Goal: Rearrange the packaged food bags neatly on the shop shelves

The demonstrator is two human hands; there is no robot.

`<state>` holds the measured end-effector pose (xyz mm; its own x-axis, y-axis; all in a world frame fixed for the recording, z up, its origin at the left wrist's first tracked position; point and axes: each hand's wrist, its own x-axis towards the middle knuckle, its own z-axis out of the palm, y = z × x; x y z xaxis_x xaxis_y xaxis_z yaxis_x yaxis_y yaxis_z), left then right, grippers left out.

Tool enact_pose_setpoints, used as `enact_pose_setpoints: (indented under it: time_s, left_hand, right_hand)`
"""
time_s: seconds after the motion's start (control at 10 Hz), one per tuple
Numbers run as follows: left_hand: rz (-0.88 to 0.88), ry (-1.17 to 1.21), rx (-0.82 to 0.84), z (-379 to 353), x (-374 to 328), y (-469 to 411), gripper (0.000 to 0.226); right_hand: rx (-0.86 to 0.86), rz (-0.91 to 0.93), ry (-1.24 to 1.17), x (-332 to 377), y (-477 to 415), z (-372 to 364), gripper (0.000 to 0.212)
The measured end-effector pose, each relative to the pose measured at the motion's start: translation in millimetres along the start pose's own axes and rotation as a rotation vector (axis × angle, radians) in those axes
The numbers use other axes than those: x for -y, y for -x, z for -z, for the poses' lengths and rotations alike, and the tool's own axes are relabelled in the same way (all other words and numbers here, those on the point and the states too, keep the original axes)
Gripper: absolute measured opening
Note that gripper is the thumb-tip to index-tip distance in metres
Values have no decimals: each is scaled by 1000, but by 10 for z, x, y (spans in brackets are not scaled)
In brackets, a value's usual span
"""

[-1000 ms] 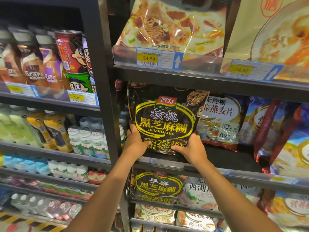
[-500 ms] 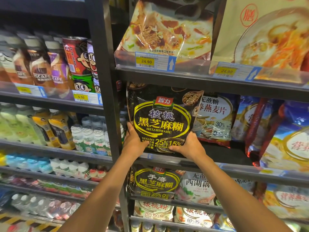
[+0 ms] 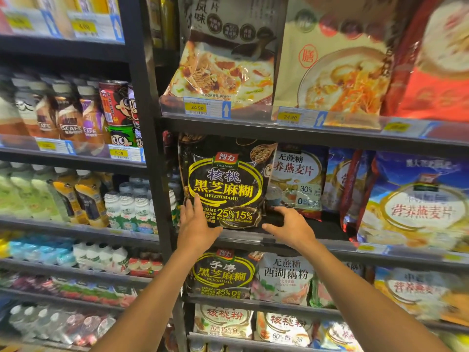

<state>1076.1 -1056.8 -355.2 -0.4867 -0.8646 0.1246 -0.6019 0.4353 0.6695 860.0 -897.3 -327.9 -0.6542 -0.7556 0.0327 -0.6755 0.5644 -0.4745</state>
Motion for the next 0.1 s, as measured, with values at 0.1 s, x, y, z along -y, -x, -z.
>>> enact_pose_setpoints:
  time_s: [0.1]
  left_hand:
    - [-43, -100, -14, -50, -147, 177, 117]
  right_hand:
    - [-45, 8, 90, -136, 183, 167, 86]
